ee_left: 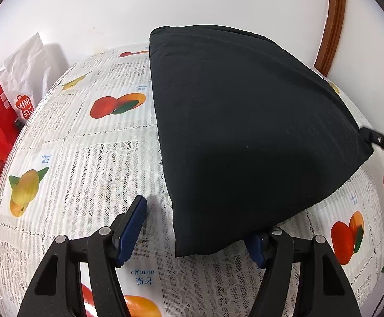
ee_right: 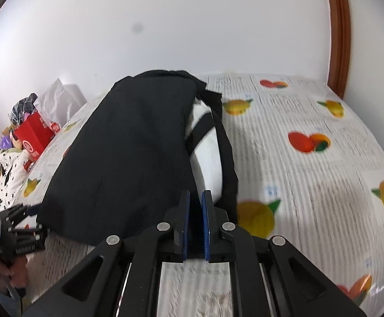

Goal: Fold large clothes

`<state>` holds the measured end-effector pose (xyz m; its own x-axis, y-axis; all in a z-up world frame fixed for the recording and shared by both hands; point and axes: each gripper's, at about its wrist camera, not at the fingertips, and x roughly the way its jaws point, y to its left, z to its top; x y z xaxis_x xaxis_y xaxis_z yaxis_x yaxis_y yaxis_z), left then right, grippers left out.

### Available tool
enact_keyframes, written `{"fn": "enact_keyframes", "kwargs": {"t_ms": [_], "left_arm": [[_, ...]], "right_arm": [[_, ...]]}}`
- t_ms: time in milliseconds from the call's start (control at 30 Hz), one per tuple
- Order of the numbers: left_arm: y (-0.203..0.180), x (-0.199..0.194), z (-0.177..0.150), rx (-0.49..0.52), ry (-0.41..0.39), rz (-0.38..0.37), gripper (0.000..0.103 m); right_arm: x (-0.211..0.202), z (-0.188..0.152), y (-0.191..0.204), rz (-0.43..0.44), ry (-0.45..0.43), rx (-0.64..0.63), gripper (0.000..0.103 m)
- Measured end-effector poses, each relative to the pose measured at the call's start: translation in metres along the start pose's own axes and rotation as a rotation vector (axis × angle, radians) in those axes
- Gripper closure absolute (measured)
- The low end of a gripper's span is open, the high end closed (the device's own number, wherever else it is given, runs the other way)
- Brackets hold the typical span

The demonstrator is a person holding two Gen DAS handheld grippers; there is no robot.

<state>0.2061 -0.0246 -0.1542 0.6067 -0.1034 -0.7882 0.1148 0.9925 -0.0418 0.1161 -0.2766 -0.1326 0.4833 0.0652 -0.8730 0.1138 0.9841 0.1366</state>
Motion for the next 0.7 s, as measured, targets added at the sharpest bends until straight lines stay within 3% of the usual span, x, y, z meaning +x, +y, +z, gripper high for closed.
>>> {"fn": "enact_keyframes", "kwargs": {"t_ms": [333, 433, 500, 567, 700], "left_arm": [[0.011, -0.013, -0.005, -0.006, -0.011, -0.078, 0.039], [0.014, -0.023, -0.008, -0.005, -0.030, -0.101, 0.049], [0.017, -0.029, -0.010, -0.008, -0.037, -0.127, 0.066], [0.020, -0.033, -0.011, -0.010, -0.034, -0.154, 0.076], [0.025, -0.044, -0.018, -0.009, -0.037, -0.165, 0.076]], "right_arm": [[-0.012, -0.014, -0.008, -0.019, 0.030, 0.006, 0.094], [-0.012, -0.016, -0.005, -0.029, 0.038, -0.017, 0.094], [-0.014, -0.016, -0.003, -0.034, 0.037, -0.025, 0.094], [-0.016, -0.016, -0.002, -0.033, 0.033, -0.029, 0.094], [-0.020, -0.018, 0.000, -0.040, 0.038, -0.045, 0.094]]}}
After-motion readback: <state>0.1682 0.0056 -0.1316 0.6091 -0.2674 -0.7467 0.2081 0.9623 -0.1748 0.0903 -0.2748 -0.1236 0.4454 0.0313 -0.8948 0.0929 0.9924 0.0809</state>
